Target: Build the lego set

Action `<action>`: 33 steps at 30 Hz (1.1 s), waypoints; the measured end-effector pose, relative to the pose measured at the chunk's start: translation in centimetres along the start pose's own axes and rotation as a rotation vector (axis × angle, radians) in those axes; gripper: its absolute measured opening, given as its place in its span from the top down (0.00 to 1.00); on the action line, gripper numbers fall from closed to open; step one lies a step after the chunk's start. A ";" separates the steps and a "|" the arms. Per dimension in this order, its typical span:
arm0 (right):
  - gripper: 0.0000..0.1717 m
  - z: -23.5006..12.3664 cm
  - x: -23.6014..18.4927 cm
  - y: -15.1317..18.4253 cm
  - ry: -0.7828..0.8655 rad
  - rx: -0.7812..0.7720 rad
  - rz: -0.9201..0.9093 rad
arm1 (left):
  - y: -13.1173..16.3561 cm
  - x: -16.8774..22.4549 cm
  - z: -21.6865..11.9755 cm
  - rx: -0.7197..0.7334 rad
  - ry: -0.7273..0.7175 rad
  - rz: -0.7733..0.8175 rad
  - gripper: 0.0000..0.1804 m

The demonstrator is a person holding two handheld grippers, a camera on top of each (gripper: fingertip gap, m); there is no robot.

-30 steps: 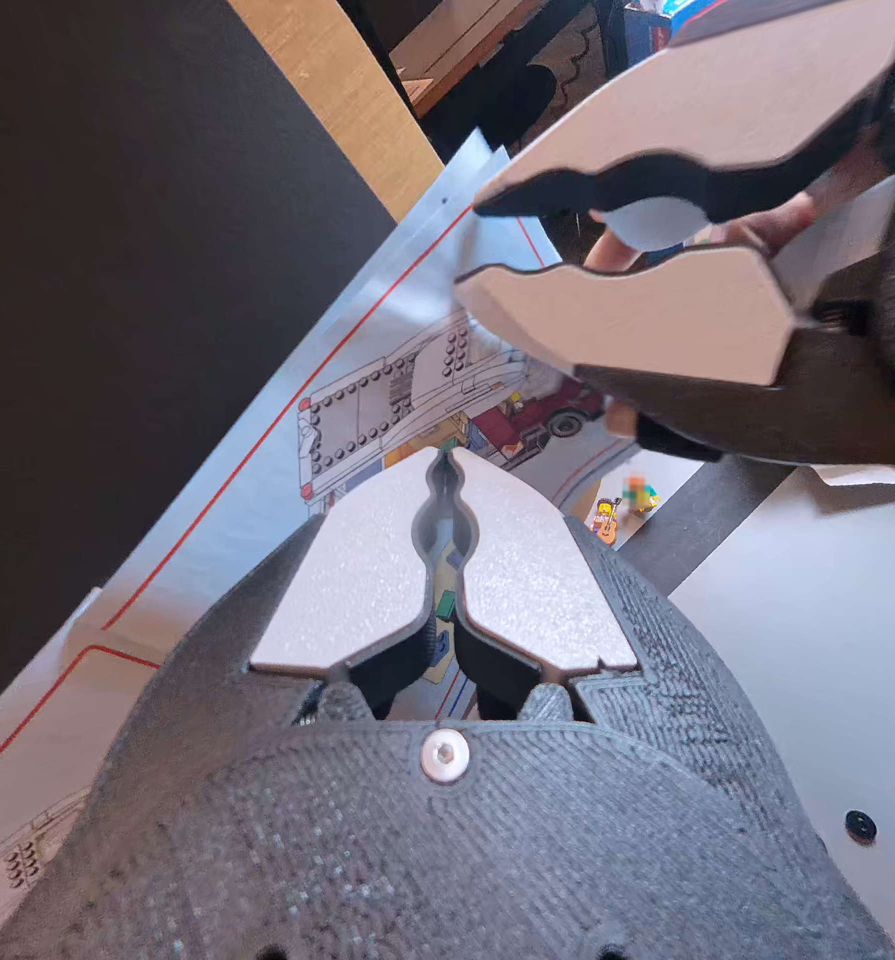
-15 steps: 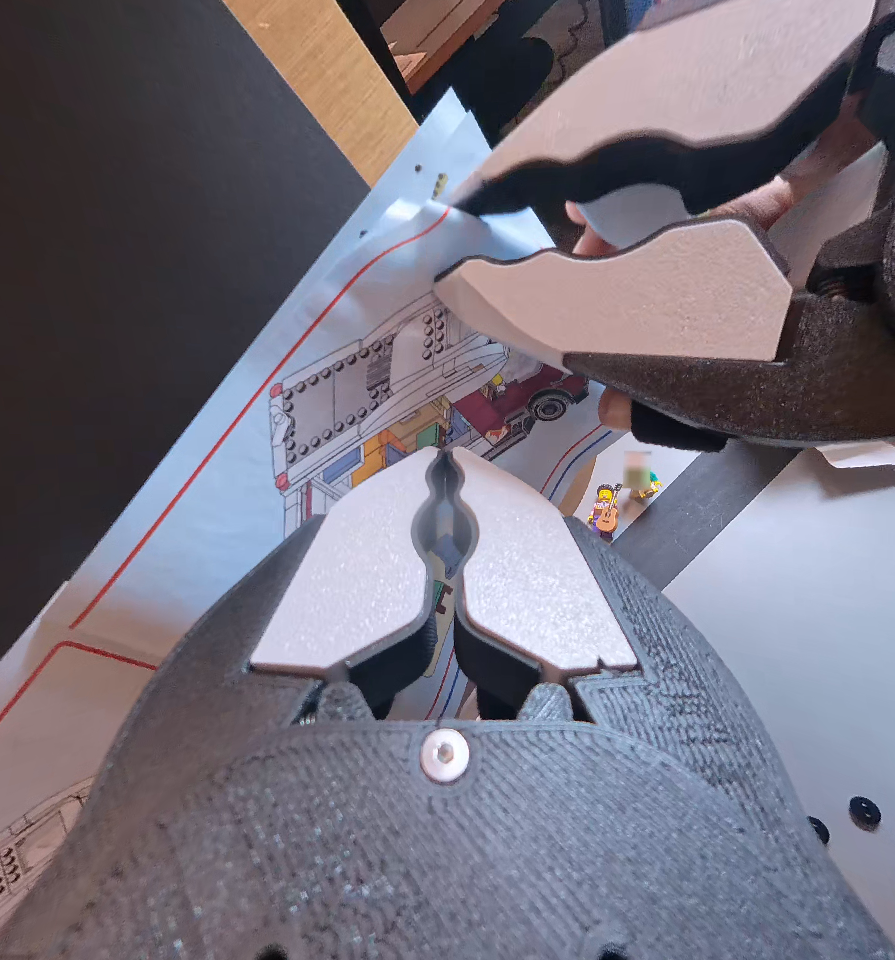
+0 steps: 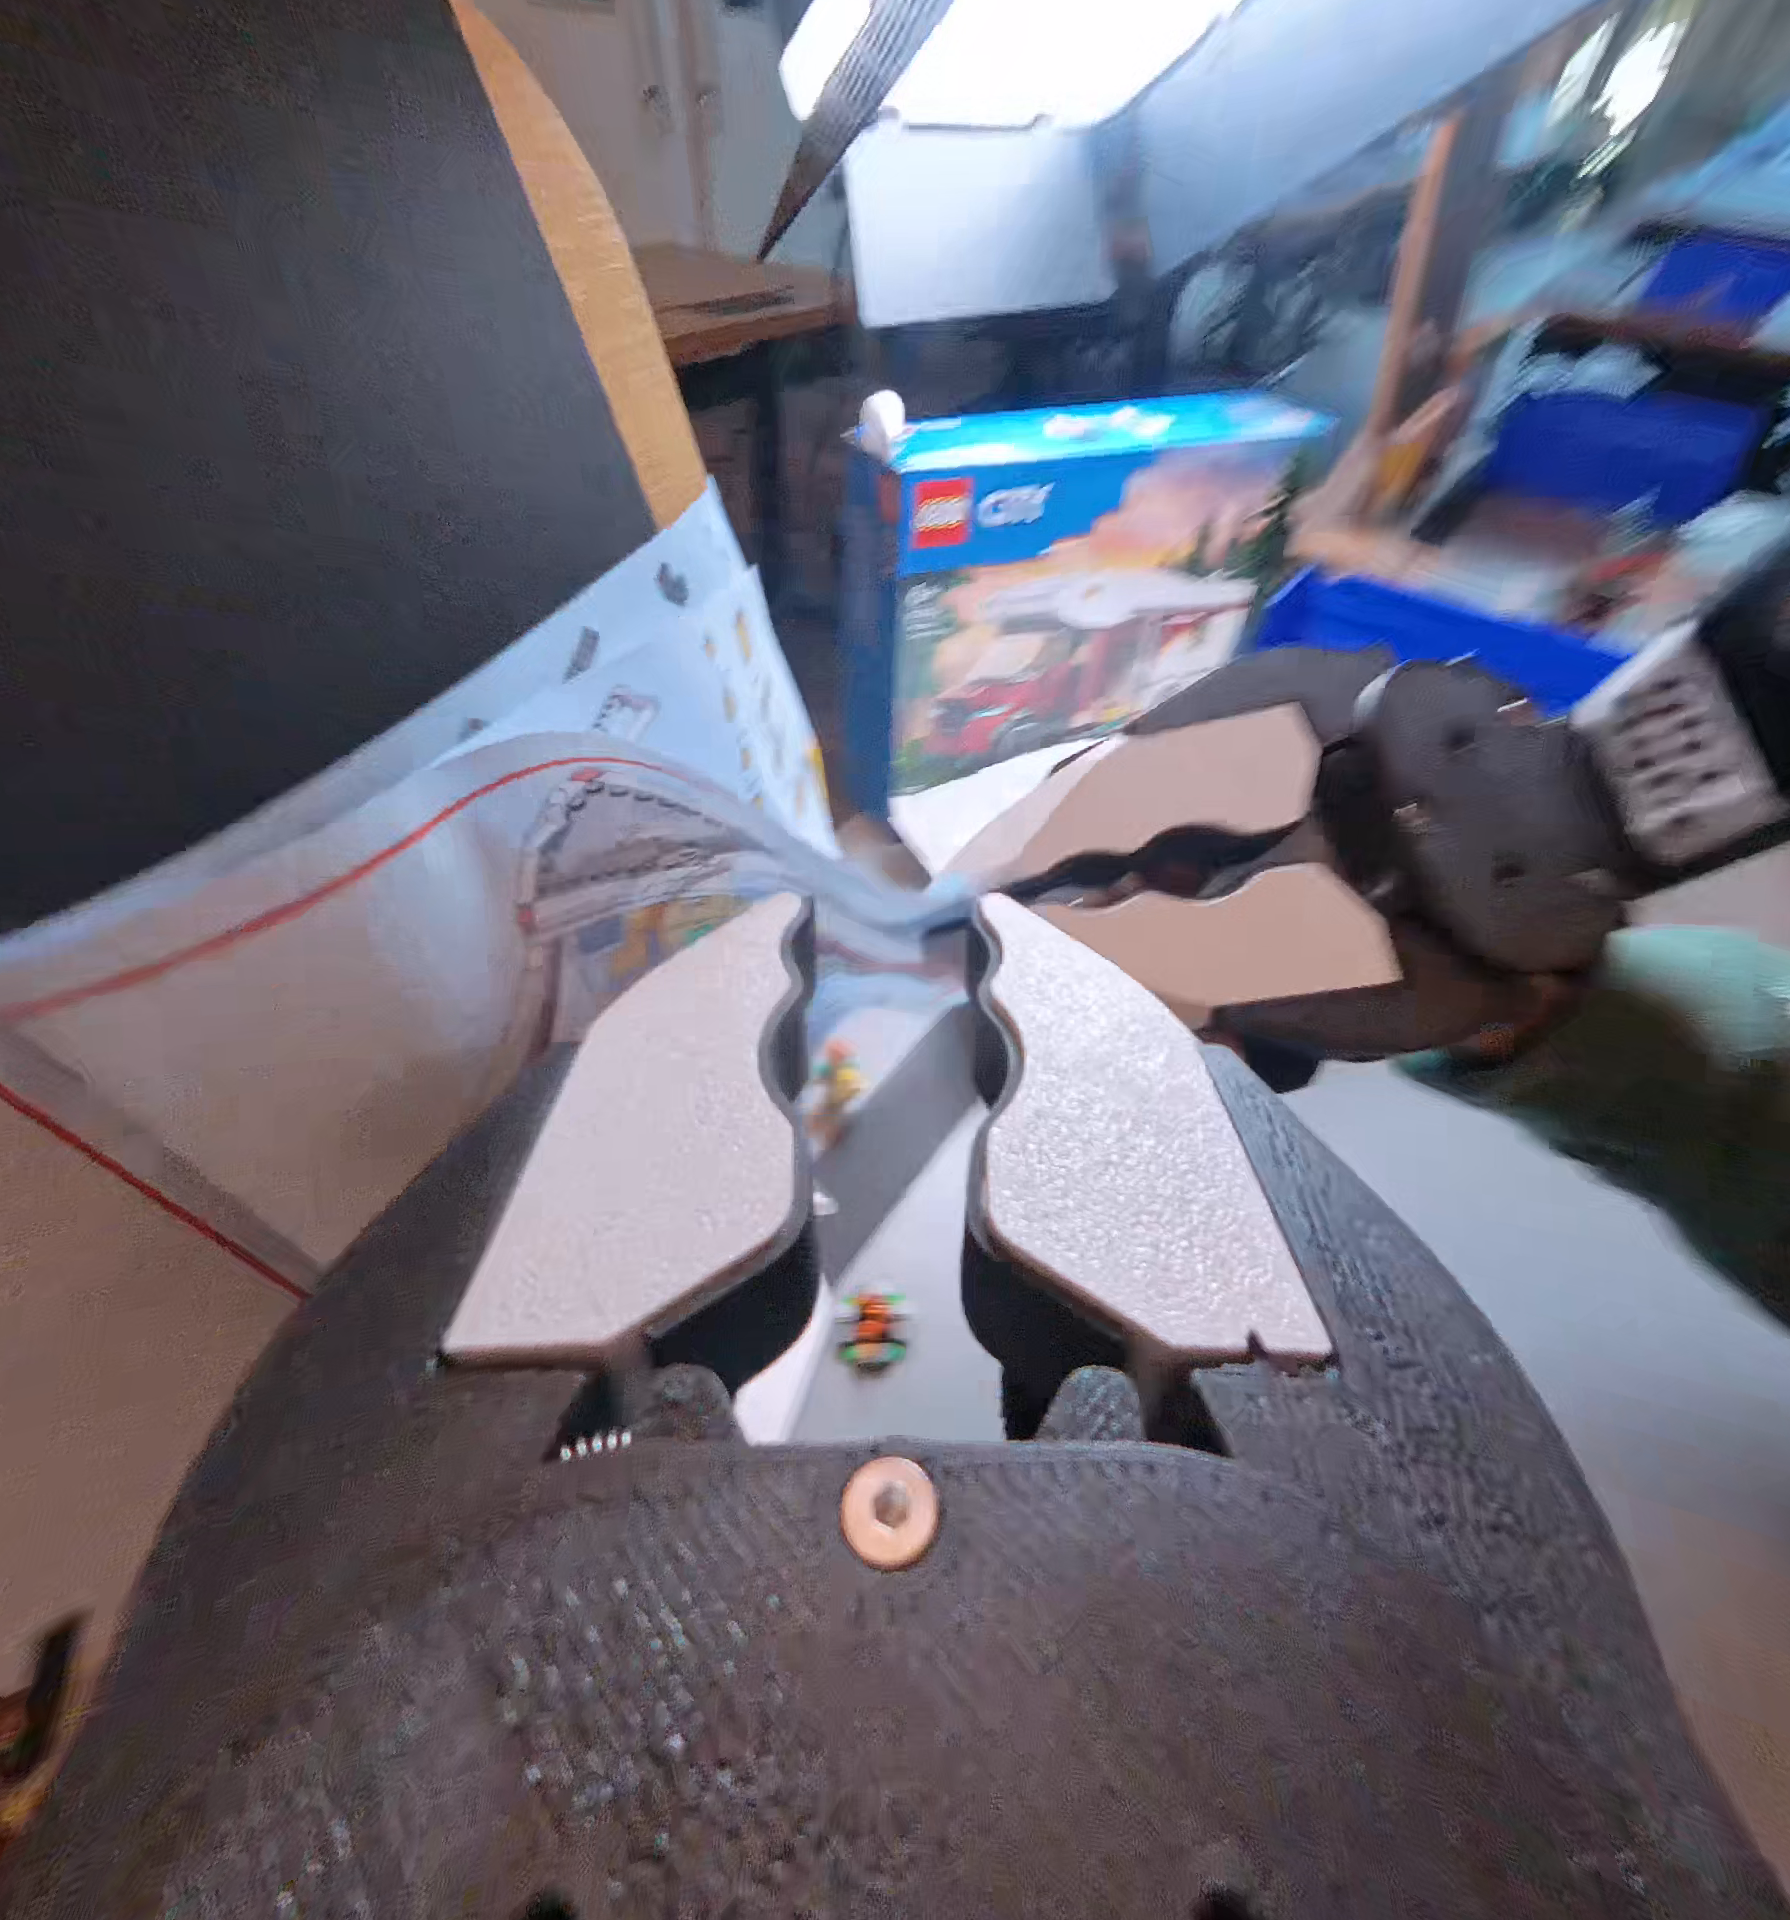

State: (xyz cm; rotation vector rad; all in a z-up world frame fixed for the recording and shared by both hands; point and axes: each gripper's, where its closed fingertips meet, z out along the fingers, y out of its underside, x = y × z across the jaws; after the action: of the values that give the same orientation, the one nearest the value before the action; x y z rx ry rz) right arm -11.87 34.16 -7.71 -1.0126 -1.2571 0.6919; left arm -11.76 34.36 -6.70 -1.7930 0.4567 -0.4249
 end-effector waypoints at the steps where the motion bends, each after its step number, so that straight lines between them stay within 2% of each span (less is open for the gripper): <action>1: 0.99 0.1 -1.0 -0.2 -0.057 -0.003 0.009 | 0.0 0.8 -0.7 0.016 0.076 -0.079 0.80; 3: 0.98 0.4 -3.2 -0.7 -0.170 -0.003 0.012 | 0.2 1.8 -1.7 0.022 0.178 -0.198 0.74; 4: 0.97 0.6 -4.4 -0.9 -0.232 -0.008 0.011 | 0.3 1.6 -2.0 0.036 0.177 -0.219 0.77; 7: 0.90 0.8 -7.0 -1.6 -0.385 -0.005 0.074 | 0.9 0.5 -3.2 0.033 0.147 -0.226 0.99; 9: 0.87 0.5 -7.5 -2.3 -0.446 0.024 0.166 | 0.8 -0.1 -4.6 0.039 0.147 -0.234 1.00; 12: 0.84 0.5 -6.9 -3.3 -0.450 0.083 0.283 | 0.8 -0.7 -7.6 0.034 0.150 -0.216 1.00; 14: 0.84 1.3 -6.3 -3.5 -0.408 0.081 0.317 | 1.3 -1.0 -9.9 0.000 0.147 -0.185 1.00; 16: 0.84 3.0 -5.3 -2.7 -0.276 0.017 0.278 | 1.7 -2.3 -12.3 -0.020 0.087 -0.144 1.00; 21: 0.83 6.4 -1.2 0.7 0.132 -0.268 -0.027 | 3.8 -8.0 -18.1 -0.126 -0.164 -0.025 1.00; 24: 0.83 7.0 0.5 0.9 0.349 -0.367 -0.246 | 5.0 -11.0 -19.8 -0.192 -0.277 0.023 1.00; 26: 0.83 7.7 -0.6 -0.3 0.377 -0.336 -0.316 | 5.1 -12.0 -20.3 -0.208 -0.323 0.061 1.00; 30: 0.83 9.6 -4.5 -2.9 0.252 -0.205 -0.310 | 4.6 -14.5 -20.9 -0.266 -0.453 0.203 1.00; 33: 0.80 10.8 -5.2 -1.5 0.212 -0.277 -0.237 | 4.1 -15.6 -20.8 -0.300 -0.502 0.257 1.00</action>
State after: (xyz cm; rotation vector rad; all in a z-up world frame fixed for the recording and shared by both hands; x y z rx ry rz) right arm -23.63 31.49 -8.60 -1.1067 -1.2810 0.2242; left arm -36.02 24.19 -6.19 -2.0099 0.3988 0.2863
